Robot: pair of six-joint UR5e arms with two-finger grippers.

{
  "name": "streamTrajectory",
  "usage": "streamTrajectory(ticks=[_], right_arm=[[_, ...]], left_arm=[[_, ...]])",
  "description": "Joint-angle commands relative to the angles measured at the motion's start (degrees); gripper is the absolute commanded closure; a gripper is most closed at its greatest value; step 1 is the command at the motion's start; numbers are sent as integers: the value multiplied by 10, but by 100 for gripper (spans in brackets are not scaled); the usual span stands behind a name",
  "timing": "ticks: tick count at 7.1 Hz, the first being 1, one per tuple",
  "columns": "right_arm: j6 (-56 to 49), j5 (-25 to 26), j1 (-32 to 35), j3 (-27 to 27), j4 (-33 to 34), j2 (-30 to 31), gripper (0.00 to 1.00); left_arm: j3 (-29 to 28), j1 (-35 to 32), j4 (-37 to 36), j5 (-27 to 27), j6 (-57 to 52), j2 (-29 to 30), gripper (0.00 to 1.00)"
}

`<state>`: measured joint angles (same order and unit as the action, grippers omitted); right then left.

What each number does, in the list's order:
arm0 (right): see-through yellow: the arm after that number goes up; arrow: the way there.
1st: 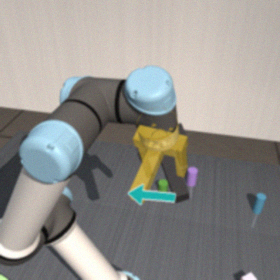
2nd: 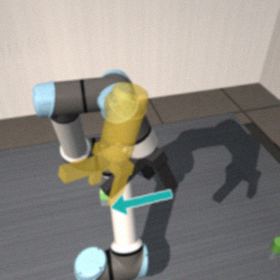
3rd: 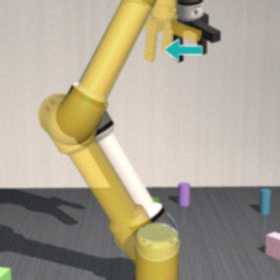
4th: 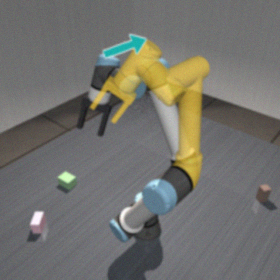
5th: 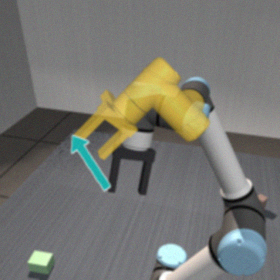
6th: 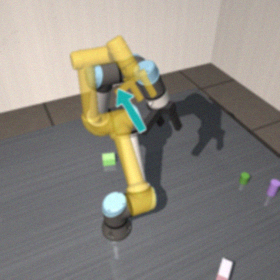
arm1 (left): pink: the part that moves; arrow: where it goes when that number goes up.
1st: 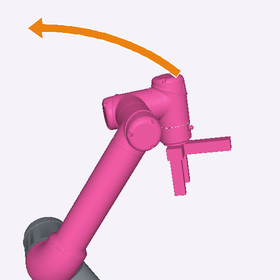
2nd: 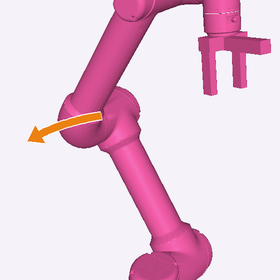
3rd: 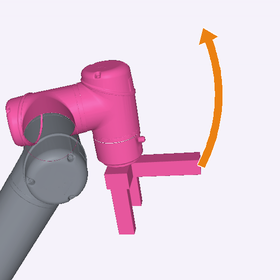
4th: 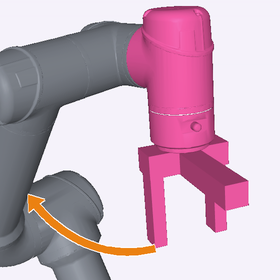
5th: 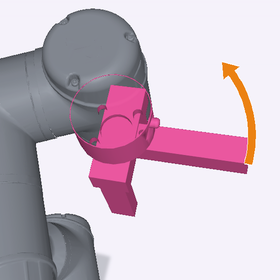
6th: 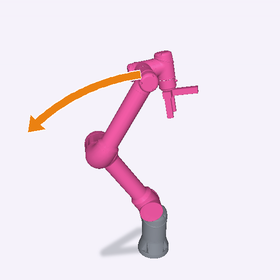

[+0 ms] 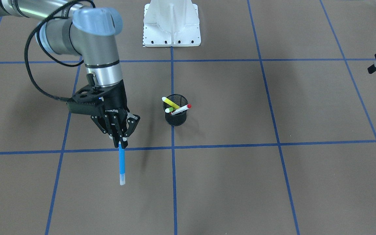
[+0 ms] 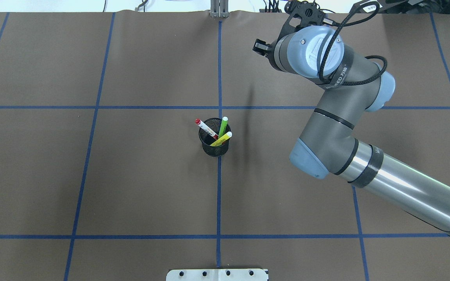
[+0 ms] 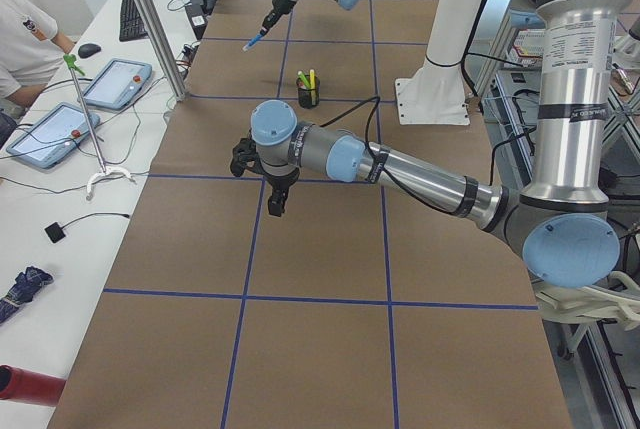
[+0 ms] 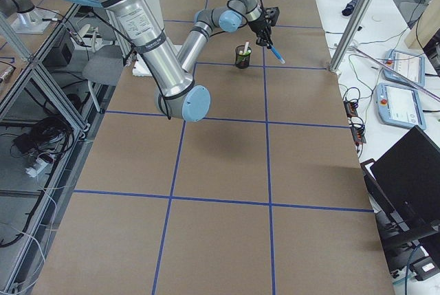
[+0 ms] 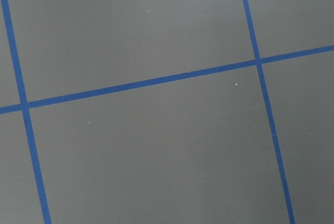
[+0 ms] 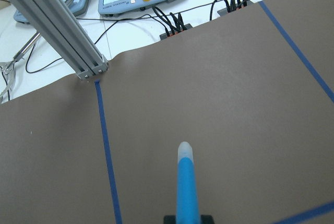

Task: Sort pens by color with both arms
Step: 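Lift the blue marker out of the cup with the right gripper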

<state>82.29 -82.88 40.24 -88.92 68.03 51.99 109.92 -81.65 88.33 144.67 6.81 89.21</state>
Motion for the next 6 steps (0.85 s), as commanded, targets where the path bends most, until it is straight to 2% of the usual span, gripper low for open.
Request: streamTrajectory(ticks=[1, 2, 3, 6], right_arm=[[-53, 53, -3, 124, -130, -7, 100], [-56, 74, -14, 162, -154, -30, 100], [-56, 103, -31, 174, -159, -35, 100], [-54, 143, -81, 154, -163, -29, 100]], left_arm=[[4, 0, 7, 0, 14, 0, 0], [3, 0, 10, 0, 15, 0, 0], [3, 0, 11, 0, 15, 0, 0], [0, 0, 11, -1, 14, 1, 0]])
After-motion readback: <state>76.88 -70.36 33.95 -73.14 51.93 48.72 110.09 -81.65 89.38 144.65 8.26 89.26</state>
